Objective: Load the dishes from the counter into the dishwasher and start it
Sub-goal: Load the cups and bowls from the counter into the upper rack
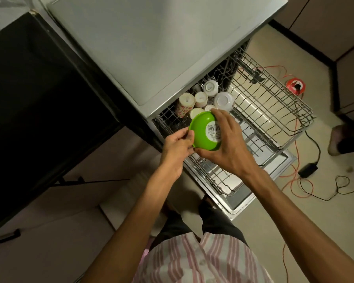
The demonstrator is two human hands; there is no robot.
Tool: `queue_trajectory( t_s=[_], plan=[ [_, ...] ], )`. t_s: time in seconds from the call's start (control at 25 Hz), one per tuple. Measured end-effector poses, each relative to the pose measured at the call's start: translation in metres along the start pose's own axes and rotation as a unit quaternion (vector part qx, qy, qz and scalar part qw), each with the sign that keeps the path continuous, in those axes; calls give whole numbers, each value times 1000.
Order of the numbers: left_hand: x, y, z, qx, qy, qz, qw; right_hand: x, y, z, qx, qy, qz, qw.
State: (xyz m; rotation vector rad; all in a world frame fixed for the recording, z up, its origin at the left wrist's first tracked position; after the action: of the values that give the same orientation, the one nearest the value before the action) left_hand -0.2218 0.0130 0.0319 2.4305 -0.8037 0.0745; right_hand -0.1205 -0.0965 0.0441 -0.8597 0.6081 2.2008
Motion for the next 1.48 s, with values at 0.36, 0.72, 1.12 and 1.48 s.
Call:
queue_trajectory(
  t_s=[0.36,0.72,1.12,1.48],
  plan=[
    [73,-41,52,45,-170,102,979,-9,-22,-89,60,73,10,996],
    [123,-103,107,66,-277,124,951,-3,-78,-170,79,116,68,988],
    [162,-226,163,146,-419,216,870,26,-184,-244,32,235,66,969],
    [165,-249,196,232,-615,211,724,46,-197,-272,16,285,113,952]
  ],
)
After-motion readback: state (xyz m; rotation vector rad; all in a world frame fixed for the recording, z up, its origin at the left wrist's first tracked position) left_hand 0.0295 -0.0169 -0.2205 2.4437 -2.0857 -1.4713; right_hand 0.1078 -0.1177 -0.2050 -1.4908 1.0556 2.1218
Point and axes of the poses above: each hand's wrist, its own y-axis away from the middle knuckle, its own x-axis out of the palm, z = x × y, the point moved 3 cm from there along -y, towards the middle knuckle, and after that the axes turned 14 degrees about x, right-handed, at the moved point
